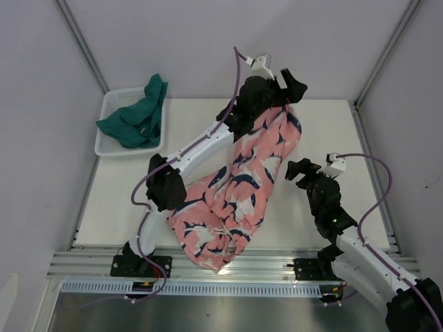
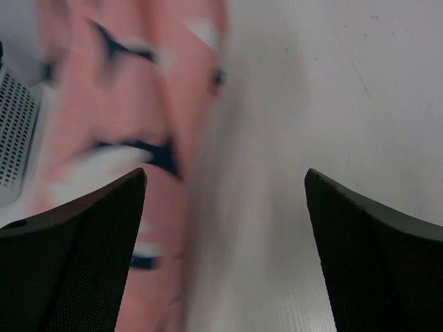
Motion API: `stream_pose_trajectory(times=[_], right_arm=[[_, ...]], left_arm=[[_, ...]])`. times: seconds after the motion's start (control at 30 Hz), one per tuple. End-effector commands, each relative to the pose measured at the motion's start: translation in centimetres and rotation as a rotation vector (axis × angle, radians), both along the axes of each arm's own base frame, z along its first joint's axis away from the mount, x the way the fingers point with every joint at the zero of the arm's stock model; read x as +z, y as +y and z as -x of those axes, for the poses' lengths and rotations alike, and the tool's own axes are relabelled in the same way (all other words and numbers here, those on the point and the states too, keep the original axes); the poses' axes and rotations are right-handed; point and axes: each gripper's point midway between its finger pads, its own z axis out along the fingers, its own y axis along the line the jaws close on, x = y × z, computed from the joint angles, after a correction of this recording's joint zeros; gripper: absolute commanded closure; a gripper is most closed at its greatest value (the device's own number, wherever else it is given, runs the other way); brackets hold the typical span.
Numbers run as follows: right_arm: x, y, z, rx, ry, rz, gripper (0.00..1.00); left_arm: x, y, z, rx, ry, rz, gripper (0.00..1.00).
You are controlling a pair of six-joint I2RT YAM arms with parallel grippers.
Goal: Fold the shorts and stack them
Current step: Move the shorts to the center of the board
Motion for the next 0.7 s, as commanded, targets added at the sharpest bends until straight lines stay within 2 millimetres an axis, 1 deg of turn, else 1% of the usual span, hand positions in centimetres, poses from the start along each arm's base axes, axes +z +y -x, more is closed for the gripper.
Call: stream_pose_trajectory(times=[0.0,0.03,0.07,0.1,0.13,0.17,0.2,0.23,0.27,0.3,0.33,0.37,0.4,0.43,0.47,0.5,0.53,0.57,0.6,0.63,0.67], right_arm=[[-0.4,-0.9,-0.1,-0.045,0.008,-0.002,0.04],[-0.4,-0.6,-0.2,-0.031,0.006,-0.003,0.04],[-0.3,-0.3,-0.4,-0.015,0.0,-0.007,0.04],[-0.5,0.4,-0.5,0.02,0.009,-0.003,0.04],[-0.7,0.8,-0.5,0.041,0.012,-0.005,0.04],[-0.4,1.2,-0.7,0.057,0.003,-0.012,0.04],[-1.0,2.1,-0.7,0.103,0.019,-0.012,0.04],[-0.9,2.6,-0.8,0.125,0.013,-0.02,0.04],[-1.0,3.1,-0.8,0.149,0.018,-0.023,0.04],[-1.4,3.7,-1.0,0.174,0.032,-0.023,0.04],[-1.6,4.7,-0.9,0.222,0.044,-0.036,0.05],[-1.7,5.2,-0.9,0.241,0.056,-0.039,0.05],[-1.7,5.9,-1.1,0.261,0.076,-0.039,0.05],[-2.2,6.4,-1.0,0.27,0.117,-0.037,0.06],[-2.2,7.5,-0.7,0.297,0.138,-0.031,0.07],[-2.4,8.3,-0.6,0.314,0.168,-0.018,0.08],[-1.7,9.1,-0.5,0.325,0.182,0.008,0.11],[-1.6,11.2,0.7,0.384,0.193,0.03,0.12],[-1.6,12.1,1.3,0.409,0.2,0.051,0.13],[-1.8,13.0,1.8,0.426,0.221,0.078,0.14],[-1.9,13.6,2.3,0.433,0.222,0.107,0.14]], left_arm=[[6.4,2.5,1.7,0.016,-0.077,-0.068,0.01],[9.7,4.6,3.0,0.036,-0.133,-0.059,0.01],[8.4,5.4,2.9,0.055,-0.115,-0.095,0.01],[9.8,7.1,3.2,0.077,-0.139,-0.087,0.01],[13.9,10.0,5.3,0.105,-0.204,-0.056,0.01],[13.1,11.1,5.3,0.129,-0.188,-0.09,0.01],[14.0,13.5,5.2,0.198,-0.196,-0.107,0.01],[15.0,15.9,6.6,0.23,-0.191,-0.122,0.01],[14.7,17.9,6.3,0.277,-0.174,-0.145,0.01],[14.7,19.3,6.8,0.295,-0.161,-0.155,0.01],[12.9,20.2,7.0,0.298,-0.113,-0.196,0.01],[12.7,22.2,8.4,0.313,-0.096,-0.196,0.01],[12.3,23.3,9.1,0.329,-0.075,-0.195,0.01],[11.8,24.9,10.9,0.339,-0.07,-0.196,0.01],[8.9,25.3,11.1,0.347,-0.028,-0.236,0.01],[8.1,26.7,11.5,0.392,-0.007,-0.23,0.01],[5.3,27.3,11.7,0.399,0.036,-0.263,0.01],[3.6,29.3,12.3,0.428,0.073,-0.255,0.01],[2.3,29.7,12.7,0.404,0.1,-0.255,0.01],[-0.9,30.1,12.6,0.389,0.155,-0.282,0.01],[-3.9,31.6,12.0,0.404,0.215,-0.298,0.01]])
